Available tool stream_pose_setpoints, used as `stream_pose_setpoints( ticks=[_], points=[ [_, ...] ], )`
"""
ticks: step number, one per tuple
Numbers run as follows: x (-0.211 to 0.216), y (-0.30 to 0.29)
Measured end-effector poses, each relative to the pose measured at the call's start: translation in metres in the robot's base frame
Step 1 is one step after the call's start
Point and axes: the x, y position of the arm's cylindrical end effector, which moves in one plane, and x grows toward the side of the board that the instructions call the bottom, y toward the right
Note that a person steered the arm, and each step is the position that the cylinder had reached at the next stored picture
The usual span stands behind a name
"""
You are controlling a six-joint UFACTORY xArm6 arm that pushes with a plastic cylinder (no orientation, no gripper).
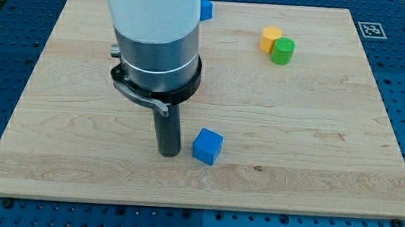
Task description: Move the blue cube right to the blue triangle
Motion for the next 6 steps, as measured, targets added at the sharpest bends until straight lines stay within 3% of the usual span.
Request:
stream_pose_setpoints(
  ticks=[2, 4, 6],
  points=[
    [0.002, 0.083],
    [0.033, 0.094],
    [0.034, 0.126]
  ],
)
